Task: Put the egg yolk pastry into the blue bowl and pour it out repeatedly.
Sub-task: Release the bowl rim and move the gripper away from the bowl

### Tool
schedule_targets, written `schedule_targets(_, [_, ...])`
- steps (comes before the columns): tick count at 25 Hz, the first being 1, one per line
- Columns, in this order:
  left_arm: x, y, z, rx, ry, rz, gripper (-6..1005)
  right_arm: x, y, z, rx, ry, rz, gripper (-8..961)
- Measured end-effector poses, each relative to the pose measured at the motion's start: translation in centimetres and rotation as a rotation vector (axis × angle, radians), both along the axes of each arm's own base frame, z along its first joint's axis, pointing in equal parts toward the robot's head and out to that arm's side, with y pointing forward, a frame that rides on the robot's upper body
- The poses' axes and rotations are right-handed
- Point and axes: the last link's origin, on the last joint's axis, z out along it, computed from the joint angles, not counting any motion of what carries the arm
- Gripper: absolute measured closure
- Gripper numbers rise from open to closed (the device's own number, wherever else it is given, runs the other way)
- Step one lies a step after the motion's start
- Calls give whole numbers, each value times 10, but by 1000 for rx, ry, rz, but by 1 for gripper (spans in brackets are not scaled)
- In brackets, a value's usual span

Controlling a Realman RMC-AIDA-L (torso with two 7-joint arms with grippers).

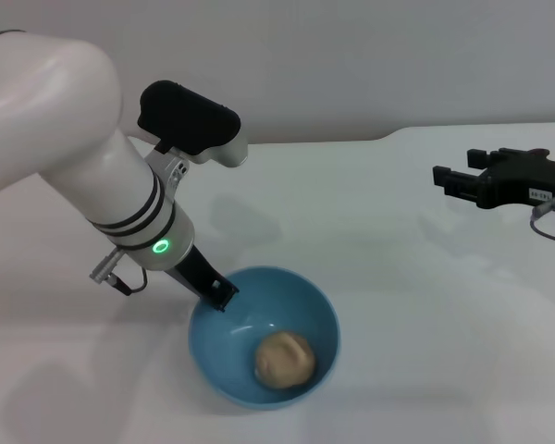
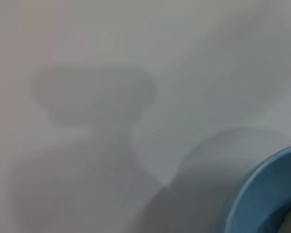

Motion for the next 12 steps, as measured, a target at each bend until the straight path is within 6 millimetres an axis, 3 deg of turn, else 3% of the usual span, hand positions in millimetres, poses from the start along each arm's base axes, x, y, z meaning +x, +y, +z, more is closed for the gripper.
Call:
schedule_targets(4, [0,1,0,8,-3,3,917,0,0,0,-2,0,2,401])
schedule_targets(12, [6,5,1,25,-23,-14,676,0,0,0,-2,-2,1,401])
